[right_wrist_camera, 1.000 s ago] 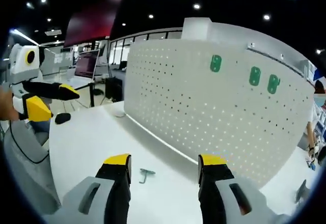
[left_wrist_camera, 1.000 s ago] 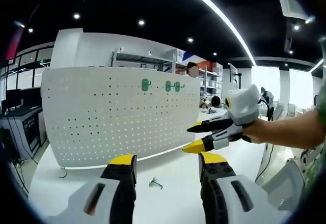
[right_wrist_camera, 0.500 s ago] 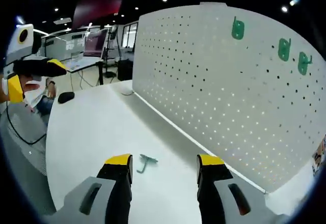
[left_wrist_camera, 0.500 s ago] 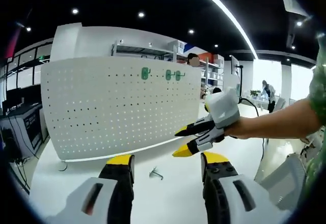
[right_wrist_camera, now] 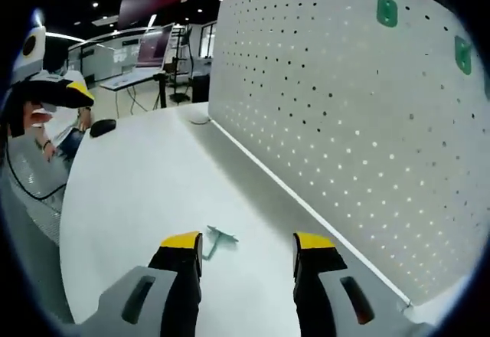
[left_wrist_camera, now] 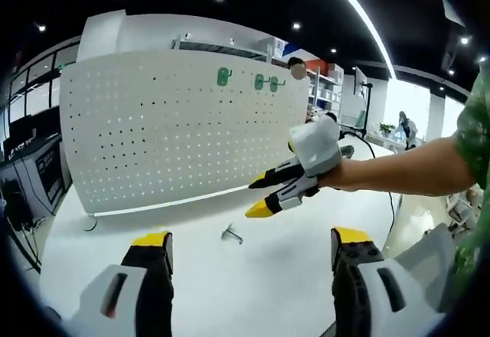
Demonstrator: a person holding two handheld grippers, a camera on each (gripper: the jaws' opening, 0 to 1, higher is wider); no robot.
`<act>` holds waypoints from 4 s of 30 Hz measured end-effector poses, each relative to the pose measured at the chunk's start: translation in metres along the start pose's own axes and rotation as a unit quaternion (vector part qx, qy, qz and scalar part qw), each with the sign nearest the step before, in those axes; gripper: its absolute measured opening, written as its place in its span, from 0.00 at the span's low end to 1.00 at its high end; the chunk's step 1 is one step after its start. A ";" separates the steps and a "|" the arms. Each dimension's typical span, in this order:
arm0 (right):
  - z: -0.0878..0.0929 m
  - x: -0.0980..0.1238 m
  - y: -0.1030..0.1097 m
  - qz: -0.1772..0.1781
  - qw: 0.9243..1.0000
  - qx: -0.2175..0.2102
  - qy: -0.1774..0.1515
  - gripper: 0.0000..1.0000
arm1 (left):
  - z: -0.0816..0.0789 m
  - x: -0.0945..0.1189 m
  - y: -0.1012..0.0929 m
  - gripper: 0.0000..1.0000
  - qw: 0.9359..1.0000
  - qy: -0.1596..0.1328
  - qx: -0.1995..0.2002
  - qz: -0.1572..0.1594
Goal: Insert the hook assembly into the mounting plate slot until the hook locks in place.
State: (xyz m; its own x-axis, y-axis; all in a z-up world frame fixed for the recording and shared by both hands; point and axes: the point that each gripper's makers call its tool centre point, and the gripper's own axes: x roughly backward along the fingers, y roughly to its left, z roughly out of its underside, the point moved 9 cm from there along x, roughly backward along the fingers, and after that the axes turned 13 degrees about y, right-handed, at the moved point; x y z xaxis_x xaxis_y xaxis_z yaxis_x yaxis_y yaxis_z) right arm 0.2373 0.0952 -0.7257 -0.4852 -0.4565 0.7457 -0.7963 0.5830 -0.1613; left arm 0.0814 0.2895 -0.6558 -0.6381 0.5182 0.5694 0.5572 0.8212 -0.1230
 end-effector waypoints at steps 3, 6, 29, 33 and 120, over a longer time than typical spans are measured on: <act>0.001 -0.006 -0.001 -0.011 1.000 0.008 0.009 0.45 | 0.003 -0.002 -0.001 0.95 1.000 0.010 0.013 0.011; 0.001 -0.010 -0.001 -0.016 1.000 0.016 0.013 0.40 | 0.005 -0.003 -0.001 0.99 1.000 0.013 0.019 0.014; 0.000 -0.051 0.006 -0.067 0.986 0.138 0.073 0.13 | 0.017 -0.011 0.002 0.98 0.998 0.033 0.045 0.017; -0.001 -0.055 0.009 -0.073 0.982 0.157 0.077 0.11 | 0.018 -0.012 0.002 0.97 0.998 0.035 0.047 0.019; 0.006 0.071 0.022 -0.385 0.815 -0.400 -0.166 0.00 | -0.030 -0.003 0.011 0.73 0.992 -0.057 -0.017 0.113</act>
State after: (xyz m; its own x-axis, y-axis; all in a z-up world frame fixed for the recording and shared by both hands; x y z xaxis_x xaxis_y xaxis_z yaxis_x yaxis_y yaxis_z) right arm 0.1832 0.0722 -0.6804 -0.1305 -0.9732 0.1896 -0.4849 0.2294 0.8440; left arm 0.1048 0.2898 -0.6347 -0.5500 0.7134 0.4343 0.7094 0.6735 -0.2078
